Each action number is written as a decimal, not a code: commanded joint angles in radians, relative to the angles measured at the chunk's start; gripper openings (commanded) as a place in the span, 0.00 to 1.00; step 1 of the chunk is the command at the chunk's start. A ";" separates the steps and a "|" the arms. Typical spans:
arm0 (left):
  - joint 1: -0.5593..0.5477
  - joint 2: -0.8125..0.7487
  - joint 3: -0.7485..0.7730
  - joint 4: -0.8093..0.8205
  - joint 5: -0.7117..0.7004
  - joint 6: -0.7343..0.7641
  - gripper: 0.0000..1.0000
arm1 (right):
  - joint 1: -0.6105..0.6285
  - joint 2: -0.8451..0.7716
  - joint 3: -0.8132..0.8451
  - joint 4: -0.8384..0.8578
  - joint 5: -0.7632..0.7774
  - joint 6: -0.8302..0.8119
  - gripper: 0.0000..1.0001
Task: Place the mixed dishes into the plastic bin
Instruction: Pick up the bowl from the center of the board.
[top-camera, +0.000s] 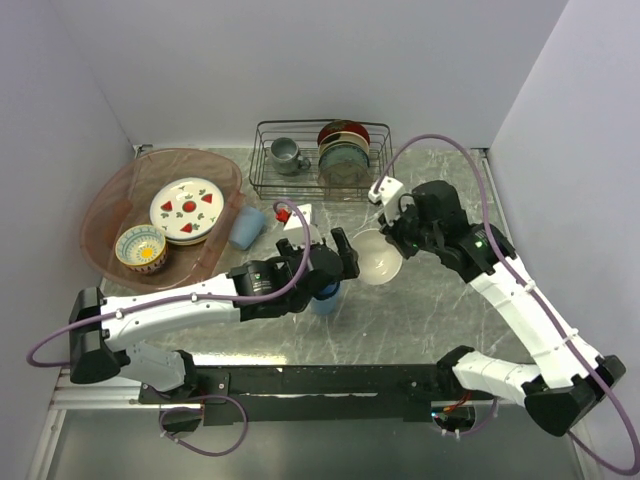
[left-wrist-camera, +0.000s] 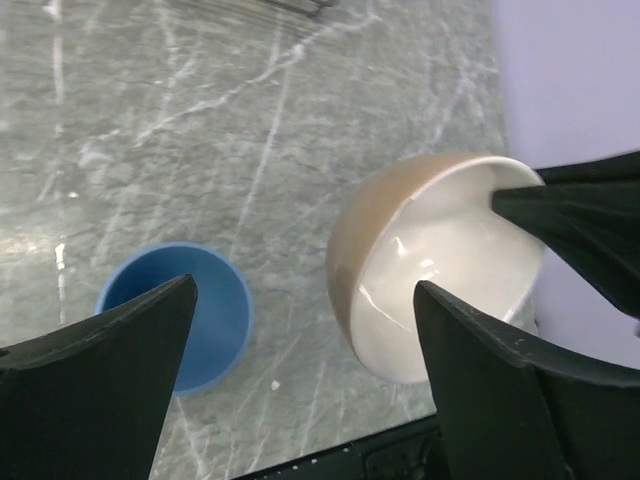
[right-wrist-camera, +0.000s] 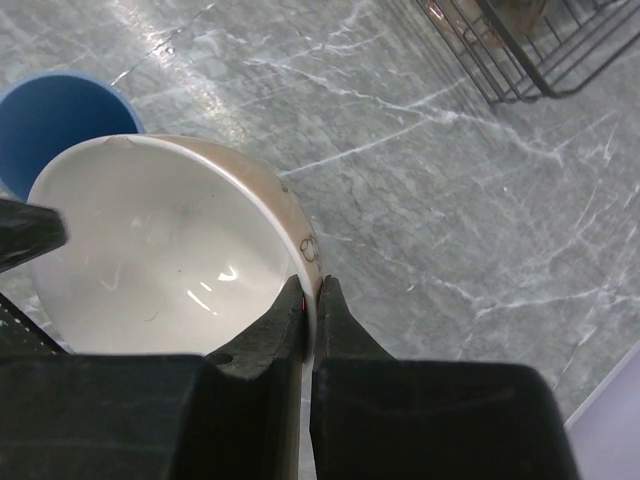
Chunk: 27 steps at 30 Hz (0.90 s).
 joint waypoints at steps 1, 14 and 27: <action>-0.009 0.051 0.095 -0.139 -0.139 -0.140 0.91 | 0.057 0.004 0.124 0.069 0.059 0.001 0.00; -0.008 0.182 0.264 -0.425 -0.221 -0.159 0.01 | 0.106 -0.027 0.132 0.084 -0.062 -0.047 0.00; 0.062 -0.122 -0.059 -0.096 -0.106 0.047 0.01 | 0.054 -0.094 0.092 0.075 -0.315 -0.042 0.84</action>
